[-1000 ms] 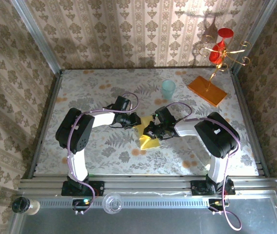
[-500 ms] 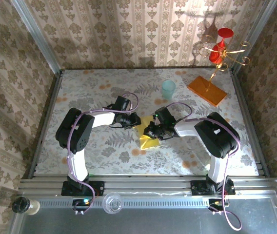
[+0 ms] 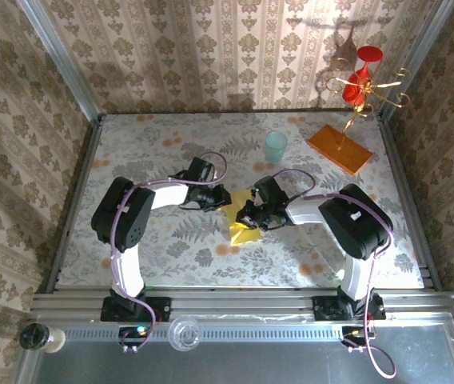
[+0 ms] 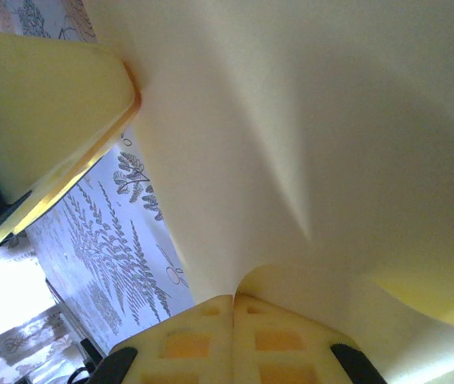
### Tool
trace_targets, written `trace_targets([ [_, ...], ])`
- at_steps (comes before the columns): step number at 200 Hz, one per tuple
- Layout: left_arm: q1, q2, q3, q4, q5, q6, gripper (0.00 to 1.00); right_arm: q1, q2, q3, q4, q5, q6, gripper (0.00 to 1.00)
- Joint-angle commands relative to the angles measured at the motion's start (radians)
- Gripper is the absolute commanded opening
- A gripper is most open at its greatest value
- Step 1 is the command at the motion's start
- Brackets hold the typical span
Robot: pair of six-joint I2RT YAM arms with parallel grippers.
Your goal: Fold a paper plane with a square sheet of paper (pick it up from the middle)
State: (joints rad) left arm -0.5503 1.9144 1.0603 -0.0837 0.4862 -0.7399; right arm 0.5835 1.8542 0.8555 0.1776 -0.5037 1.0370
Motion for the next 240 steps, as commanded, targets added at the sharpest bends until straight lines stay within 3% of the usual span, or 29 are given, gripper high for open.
trace_targets([
  [1, -0.008, 0.032, 0.008, -0.054, -0.024, 0.012, 0.17, 0.004, 0.006, -0.009, -0.016, 0.021, -0.001, 0.05],
  [62, -0.008, -0.002, 0.018, -0.064, -0.026, 0.008, 0.18, 0.004, 0.025, 0.0, -0.059, 0.03, -0.005, 0.09],
  [115, 0.007, -0.143, 0.017, -0.088, -0.105, -0.019, 0.26, 0.004, 0.036, 0.008, -0.1, 0.039, -0.01, 0.19],
  [172, 0.038, -0.276, -0.12, -0.023, -0.121, -0.052, 0.33, 0.004, 0.037, 0.016, -0.135, 0.052, -0.012, 0.29],
  [240, 0.01, -0.376, -0.265, 0.06, -0.087, -0.081, 0.34, 0.004, 0.04, 0.007, -0.128, 0.051, -0.011, 0.38],
])
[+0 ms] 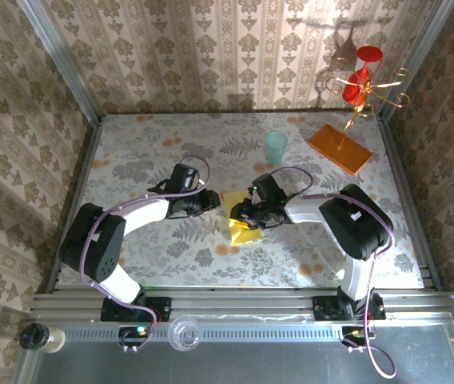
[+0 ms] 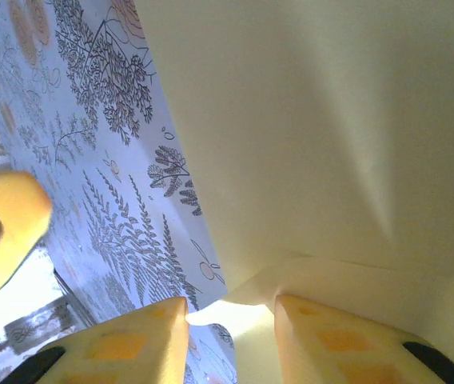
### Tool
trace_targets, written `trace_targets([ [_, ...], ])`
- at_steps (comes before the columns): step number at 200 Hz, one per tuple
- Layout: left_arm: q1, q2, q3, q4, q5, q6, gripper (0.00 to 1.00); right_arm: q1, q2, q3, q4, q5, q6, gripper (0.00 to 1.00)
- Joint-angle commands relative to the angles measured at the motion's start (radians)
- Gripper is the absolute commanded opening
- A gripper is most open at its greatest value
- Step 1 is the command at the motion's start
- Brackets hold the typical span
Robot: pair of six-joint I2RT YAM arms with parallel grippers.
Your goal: Fold a paper plane with a square sheet of paper (pick it up from the middle)
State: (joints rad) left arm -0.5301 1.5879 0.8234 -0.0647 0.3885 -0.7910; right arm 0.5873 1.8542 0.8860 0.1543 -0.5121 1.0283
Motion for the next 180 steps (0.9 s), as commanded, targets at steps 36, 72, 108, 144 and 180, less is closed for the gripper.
trace_targets([
  [36, -0.044, -0.034, -0.049, 0.077, 0.021, -0.056, 0.28, 0.0, 0.041, -0.018, -0.12, 0.057, -0.012, 0.39],
  [72, -0.08, 0.011, -0.036, 0.109, 0.049, -0.074, 0.14, 0.0, 0.039, -0.017, -0.131, 0.064, -0.016, 0.34],
  [108, -0.111, 0.062, 0.003, 0.107, 0.073, -0.07, 0.01, 0.001, 0.039, -0.014, -0.149, 0.07, -0.025, 0.21],
  [144, -0.122, 0.09, 0.02, 0.101, 0.087, -0.07, 0.0, 0.0, 0.038, -0.016, -0.15, 0.071, -0.027, 0.14],
  [180, -0.135, 0.127, 0.058, 0.052, 0.084, -0.054, 0.0, 0.0, 0.043, -0.017, -0.145, 0.07, -0.024, 0.09],
])
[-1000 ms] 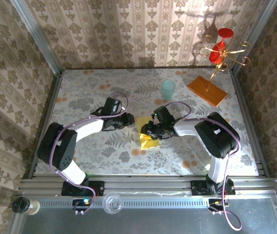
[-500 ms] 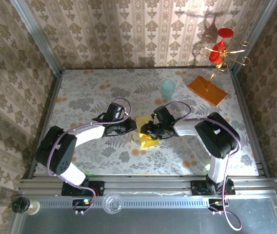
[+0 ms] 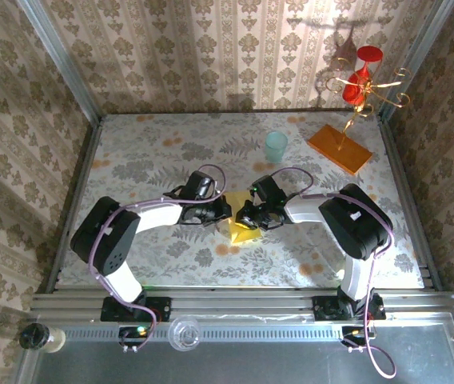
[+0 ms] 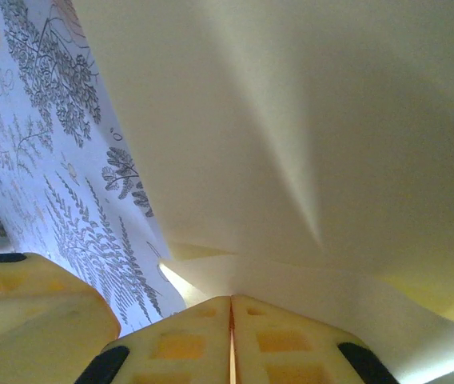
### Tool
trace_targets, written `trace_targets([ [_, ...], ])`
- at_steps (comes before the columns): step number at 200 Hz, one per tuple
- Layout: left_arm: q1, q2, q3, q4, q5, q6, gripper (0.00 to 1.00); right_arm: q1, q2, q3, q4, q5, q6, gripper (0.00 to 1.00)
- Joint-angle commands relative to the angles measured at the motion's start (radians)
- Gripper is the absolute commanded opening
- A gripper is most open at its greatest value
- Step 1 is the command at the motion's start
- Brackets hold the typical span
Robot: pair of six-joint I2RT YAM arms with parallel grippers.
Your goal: Fold a paper plane with a square sheet of paper (pick it up from the middle)
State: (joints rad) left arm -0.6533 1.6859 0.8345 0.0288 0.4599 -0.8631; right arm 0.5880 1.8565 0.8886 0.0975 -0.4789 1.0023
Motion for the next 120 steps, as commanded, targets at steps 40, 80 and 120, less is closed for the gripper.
trace_targets([
  [40, -0.019, 0.063, 0.073, -0.087, -0.012, 0.027, 0.0, -0.001, 0.044, -0.025, -0.083, 0.036, 0.004, 0.07],
  [80, -0.019, 0.089, 0.083, -0.105, -0.032, 0.03, 0.0, 0.0, 0.044, -0.027, -0.078, 0.036, 0.006, 0.06],
  [120, -0.023, 0.128, 0.103, -0.153, -0.056, 0.043, 0.0, 0.0, 0.044, -0.031, -0.064, 0.031, 0.013, 0.06],
])
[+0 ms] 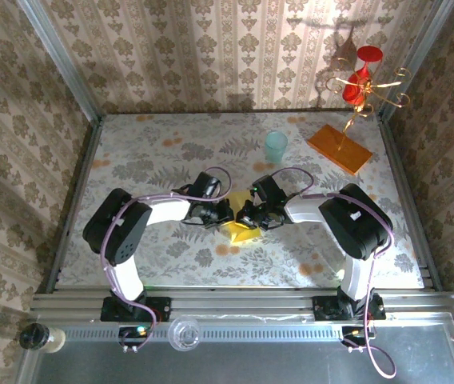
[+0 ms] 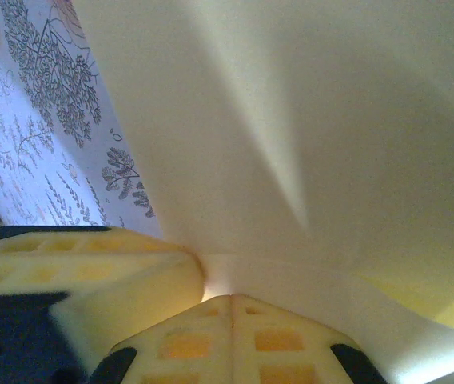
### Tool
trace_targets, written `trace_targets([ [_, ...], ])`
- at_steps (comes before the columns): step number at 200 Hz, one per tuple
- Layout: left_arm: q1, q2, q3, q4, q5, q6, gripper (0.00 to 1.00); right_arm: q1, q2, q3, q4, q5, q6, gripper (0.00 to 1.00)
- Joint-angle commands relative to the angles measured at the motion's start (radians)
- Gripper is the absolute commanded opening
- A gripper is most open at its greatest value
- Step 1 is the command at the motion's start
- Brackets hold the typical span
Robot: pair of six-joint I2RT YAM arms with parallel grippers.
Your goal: Fold a paper plane with a square sheet of paper (pick it up from the middle)
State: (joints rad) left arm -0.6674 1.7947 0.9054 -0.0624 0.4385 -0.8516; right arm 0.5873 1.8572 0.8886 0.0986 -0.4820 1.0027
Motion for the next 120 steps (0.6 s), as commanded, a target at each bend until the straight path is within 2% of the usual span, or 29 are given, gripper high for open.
trace_targets([
  [1, -0.008, 0.02, 0.032, -0.066, -0.036, 0.031, 0.0, 0.001, 0.043, -0.031, -0.065, 0.034, 0.013, 0.06],
  [71, -0.013, 0.026, 0.032, -0.2, -0.116, 0.087, 0.0, -0.003, -0.052, -0.013, 0.039, -0.02, 0.019, 0.08],
  [120, -0.017, 0.049, 0.042, -0.199, -0.106, 0.097, 0.0, -0.003, -0.093, -0.017, -0.039, 0.066, -0.04, 0.08],
])
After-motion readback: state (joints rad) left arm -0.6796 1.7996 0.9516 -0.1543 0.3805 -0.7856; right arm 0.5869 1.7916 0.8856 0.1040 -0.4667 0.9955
